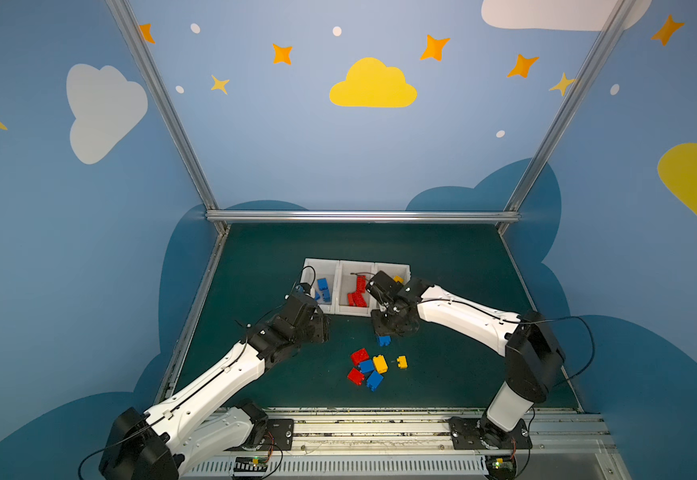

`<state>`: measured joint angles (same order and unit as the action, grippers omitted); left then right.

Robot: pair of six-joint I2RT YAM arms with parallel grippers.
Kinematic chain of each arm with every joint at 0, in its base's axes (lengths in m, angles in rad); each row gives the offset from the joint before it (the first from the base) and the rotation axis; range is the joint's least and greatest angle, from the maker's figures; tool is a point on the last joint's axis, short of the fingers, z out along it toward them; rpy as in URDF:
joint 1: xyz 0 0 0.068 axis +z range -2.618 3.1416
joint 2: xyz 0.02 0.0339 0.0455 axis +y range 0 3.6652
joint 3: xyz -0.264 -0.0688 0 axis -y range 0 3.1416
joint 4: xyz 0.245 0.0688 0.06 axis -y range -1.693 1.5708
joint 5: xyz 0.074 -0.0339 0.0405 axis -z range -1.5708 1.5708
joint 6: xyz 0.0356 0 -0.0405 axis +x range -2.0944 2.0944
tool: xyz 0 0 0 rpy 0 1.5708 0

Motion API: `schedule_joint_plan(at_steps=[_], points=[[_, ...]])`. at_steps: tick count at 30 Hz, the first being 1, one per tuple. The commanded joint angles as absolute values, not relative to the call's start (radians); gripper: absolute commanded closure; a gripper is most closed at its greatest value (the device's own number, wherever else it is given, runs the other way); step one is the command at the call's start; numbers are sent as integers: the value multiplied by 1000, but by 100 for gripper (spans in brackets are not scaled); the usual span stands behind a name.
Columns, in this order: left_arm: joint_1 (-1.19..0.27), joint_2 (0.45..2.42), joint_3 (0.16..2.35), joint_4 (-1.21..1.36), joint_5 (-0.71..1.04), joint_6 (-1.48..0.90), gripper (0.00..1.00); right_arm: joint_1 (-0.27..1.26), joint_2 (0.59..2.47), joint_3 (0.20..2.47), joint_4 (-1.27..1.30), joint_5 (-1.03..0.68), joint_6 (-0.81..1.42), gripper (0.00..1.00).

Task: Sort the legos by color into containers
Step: 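Lower the right gripper onto a blue 2x2 brick and close on it, then carry the blue brick with the right gripper over the blue compartment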

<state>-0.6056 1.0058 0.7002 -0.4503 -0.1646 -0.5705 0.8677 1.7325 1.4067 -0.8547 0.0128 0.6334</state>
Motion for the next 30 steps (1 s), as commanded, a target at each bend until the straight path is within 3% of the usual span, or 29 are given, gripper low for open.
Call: schedule_joint_plan(at_steps=[1, 15, 23, 30], points=[[-599, 956, 676, -495, -191, -595, 33, 842, 1803, 1549, -904, 3, 531, 73], [-585, 707, 559, -587, -219, -668, 33, 813, 2272, 2261, -884, -176, 388, 73], [-584, 684, 541, -584, -198, -675, 33, 811, 2368, 2250, -630, -241, 366, 71], [-584, 696, 543, -577, -186, -665, 32, 810, 2373, 2256, -600, -237, 394, 46]])
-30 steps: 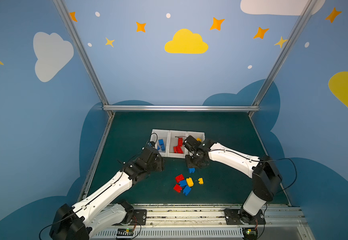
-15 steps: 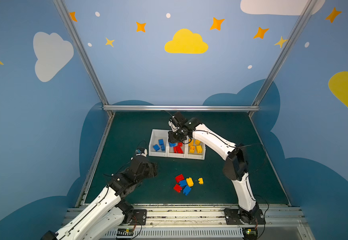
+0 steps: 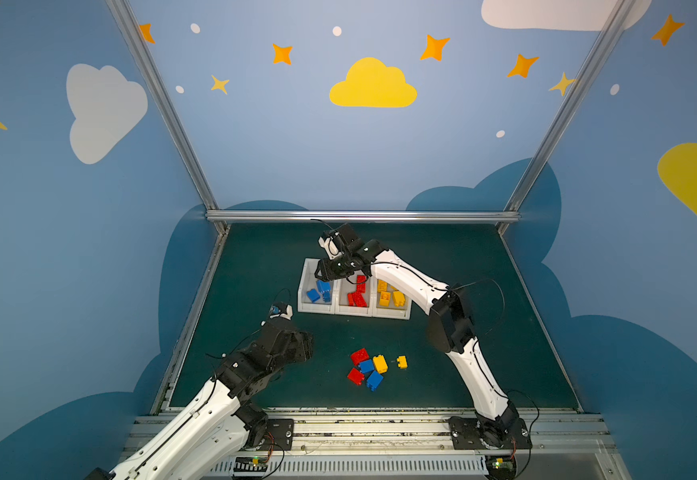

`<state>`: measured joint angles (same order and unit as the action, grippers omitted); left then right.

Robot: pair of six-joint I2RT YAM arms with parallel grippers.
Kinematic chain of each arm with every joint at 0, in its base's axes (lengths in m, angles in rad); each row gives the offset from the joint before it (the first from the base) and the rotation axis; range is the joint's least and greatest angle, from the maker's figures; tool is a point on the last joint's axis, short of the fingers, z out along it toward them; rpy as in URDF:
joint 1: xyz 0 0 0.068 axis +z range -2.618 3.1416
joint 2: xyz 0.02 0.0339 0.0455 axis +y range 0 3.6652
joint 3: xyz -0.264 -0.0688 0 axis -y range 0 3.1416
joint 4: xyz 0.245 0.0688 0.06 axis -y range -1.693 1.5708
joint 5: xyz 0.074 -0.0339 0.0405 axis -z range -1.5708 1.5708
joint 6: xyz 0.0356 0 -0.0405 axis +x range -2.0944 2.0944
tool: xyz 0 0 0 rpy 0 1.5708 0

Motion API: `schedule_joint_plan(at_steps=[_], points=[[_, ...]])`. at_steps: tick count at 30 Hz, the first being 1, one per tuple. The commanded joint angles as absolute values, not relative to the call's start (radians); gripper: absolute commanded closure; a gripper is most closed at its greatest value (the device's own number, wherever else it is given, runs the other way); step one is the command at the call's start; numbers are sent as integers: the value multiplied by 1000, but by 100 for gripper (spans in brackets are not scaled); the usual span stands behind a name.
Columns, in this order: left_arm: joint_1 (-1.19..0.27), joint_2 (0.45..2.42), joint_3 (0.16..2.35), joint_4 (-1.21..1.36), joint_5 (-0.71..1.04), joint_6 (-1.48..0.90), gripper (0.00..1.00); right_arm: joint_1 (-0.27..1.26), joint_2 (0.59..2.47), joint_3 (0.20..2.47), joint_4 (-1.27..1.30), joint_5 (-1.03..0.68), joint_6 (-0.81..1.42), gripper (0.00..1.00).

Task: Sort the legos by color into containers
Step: 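Carry the blue brick with the right gripper over the blue compartment, then withdraw the right gripper while the left gripper moves toward the pile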

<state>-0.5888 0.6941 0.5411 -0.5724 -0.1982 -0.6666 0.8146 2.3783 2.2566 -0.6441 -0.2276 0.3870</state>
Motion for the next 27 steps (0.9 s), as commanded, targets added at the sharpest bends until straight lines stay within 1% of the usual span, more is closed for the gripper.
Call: schedule_joint_plan(at_steps=[1, 7, 13, 16, 22, 27], points=[[-584, 697, 543, -575, -183, -665, 32, 811, 2368, 2256, -602, -235, 391, 44], [-584, 701, 543, -565, -165, -660, 32, 808, 2313, 2241, -618, -232, 381, 43], [-584, 710, 549, -552, -140, -645, 32, 802, 2196, 2136, -595, -230, 374, 43], [-584, 726, 558, -540, -118, -636, 32, 794, 2101, 2023, -576, -215, 388, 42], [-603, 786, 573, -503, -82, -608, 32, 755, 1873, 1726, -577, -157, 440, 42], [-670, 899, 613, -467, -75, -559, 32, 712, 1686, 1498, -603, -84, 475, 42]])
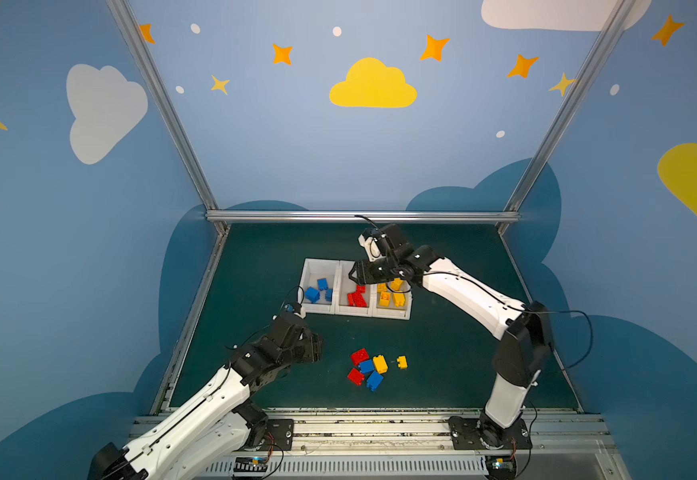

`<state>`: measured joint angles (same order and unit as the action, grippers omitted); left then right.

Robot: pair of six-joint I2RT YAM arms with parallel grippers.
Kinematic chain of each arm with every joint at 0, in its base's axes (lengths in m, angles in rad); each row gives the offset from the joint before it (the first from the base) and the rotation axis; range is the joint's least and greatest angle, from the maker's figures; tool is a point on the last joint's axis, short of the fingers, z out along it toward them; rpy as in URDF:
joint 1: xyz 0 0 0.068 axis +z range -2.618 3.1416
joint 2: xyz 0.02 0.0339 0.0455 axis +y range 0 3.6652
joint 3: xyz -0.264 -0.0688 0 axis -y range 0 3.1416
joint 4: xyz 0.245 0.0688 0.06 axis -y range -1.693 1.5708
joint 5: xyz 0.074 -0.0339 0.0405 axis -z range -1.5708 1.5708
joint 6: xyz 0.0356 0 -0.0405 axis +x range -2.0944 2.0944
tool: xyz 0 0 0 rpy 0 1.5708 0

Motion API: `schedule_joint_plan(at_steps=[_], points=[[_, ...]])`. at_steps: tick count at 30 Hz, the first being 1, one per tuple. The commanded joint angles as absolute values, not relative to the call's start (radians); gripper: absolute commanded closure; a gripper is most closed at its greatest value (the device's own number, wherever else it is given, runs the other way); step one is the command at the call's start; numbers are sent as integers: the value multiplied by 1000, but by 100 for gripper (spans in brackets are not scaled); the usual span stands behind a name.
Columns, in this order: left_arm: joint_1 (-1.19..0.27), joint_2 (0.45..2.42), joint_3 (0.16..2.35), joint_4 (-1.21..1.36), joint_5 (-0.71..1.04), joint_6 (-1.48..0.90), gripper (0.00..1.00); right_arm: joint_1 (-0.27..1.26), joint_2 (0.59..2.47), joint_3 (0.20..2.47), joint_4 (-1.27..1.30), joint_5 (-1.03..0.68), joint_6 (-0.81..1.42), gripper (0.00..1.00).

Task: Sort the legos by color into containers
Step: 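Withdraw the right gripper while the left gripper moves toward the pile, then lower the left gripper onto a red 2x2 brick and close on it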

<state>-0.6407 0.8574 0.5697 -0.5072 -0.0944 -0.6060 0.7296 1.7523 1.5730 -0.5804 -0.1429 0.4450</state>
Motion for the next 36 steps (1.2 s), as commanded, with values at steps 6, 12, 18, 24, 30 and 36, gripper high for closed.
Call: schedule_joint_plan(at_steps=[6, 12, 18, 24, 30, 36], points=[[-749, 1079, 683, -433, -61, -466, 31, 666, 1490, 1241, -624, -32, 520, 42], [-799, 1270, 763, -425, -6, -351, 32, 626, 1327, 1053, -625, 4, 575, 42], [-835, 1465, 875, -489, 14, -232, 32, 610, 1213, 953, -610, 64, 617, 41], [-859, 1591, 944, -497, 40, -174, 33, 610, 1146, 886, -578, 87, 617, 41], [-871, 1675, 994, -518, 58, -148, 35, 608, 1105, 845, -563, 97, 617, 41], [-874, 1718, 1015, -547, 3, -149, 44, 608, 1098, 831, -561, 97, 622, 41]])
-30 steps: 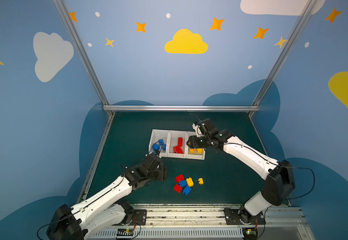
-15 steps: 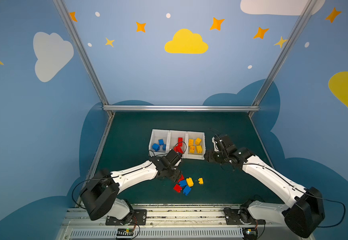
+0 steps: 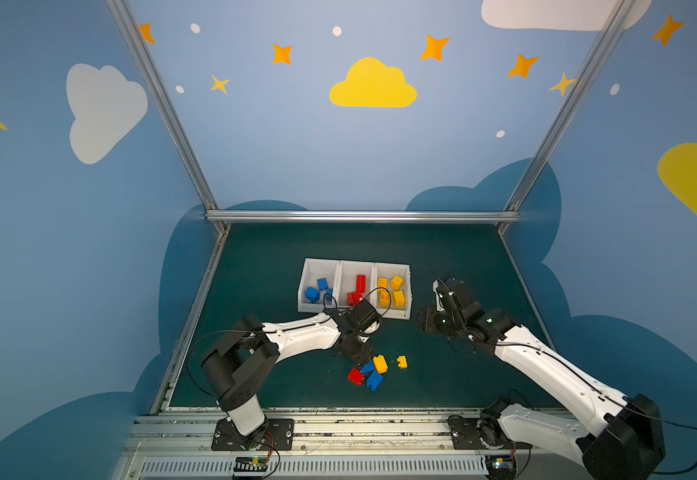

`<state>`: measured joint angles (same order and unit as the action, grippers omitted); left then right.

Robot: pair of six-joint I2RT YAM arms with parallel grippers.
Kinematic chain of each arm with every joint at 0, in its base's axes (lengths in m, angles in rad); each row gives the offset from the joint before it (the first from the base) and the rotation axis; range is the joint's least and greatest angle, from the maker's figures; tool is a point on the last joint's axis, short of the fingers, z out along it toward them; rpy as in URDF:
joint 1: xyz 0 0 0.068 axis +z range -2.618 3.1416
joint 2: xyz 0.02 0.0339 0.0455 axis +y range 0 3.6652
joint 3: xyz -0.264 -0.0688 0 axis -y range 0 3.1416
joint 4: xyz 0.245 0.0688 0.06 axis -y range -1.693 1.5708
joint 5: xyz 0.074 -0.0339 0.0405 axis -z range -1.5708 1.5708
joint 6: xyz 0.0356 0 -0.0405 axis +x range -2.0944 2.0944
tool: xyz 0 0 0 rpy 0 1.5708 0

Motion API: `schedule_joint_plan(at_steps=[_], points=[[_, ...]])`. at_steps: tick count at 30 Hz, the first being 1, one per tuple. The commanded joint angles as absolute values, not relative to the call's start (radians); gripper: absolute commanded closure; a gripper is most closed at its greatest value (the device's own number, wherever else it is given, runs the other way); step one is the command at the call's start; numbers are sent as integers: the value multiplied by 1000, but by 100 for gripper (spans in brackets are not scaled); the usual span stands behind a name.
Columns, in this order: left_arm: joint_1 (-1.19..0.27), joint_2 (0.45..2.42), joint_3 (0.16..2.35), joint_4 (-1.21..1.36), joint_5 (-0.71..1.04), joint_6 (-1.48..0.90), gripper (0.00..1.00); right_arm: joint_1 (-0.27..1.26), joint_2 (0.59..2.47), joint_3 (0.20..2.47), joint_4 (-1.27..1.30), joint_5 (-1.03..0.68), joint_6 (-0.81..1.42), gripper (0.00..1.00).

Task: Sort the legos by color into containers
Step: 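Lower the left gripper onto a red 2x2 brick and close on it, then carry the red brick with the left gripper over the middle compartment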

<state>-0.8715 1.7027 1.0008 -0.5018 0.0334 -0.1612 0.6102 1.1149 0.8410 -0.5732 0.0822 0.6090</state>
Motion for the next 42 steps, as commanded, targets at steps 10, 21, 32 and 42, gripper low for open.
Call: schedule_joint_plan(at_steps=[10, 21, 32, 42], points=[[-872, 1729, 1023, -562, -67, -165, 56, 608, 1130, 841, -567, 61, 645, 42], [-863, 1719, 1013, -541, -67, -198, 65, 608, 1181, 892, -628, 34, 659, 43], [-765, 1623, 1091, -494, -2, -239, 67, 607, 1149, 882, -643, 48, 662, 45], [-612, 1729, 1312, -498, -34, -200, 66, 608, 1120, 867, -651, 49, 669, 46]])
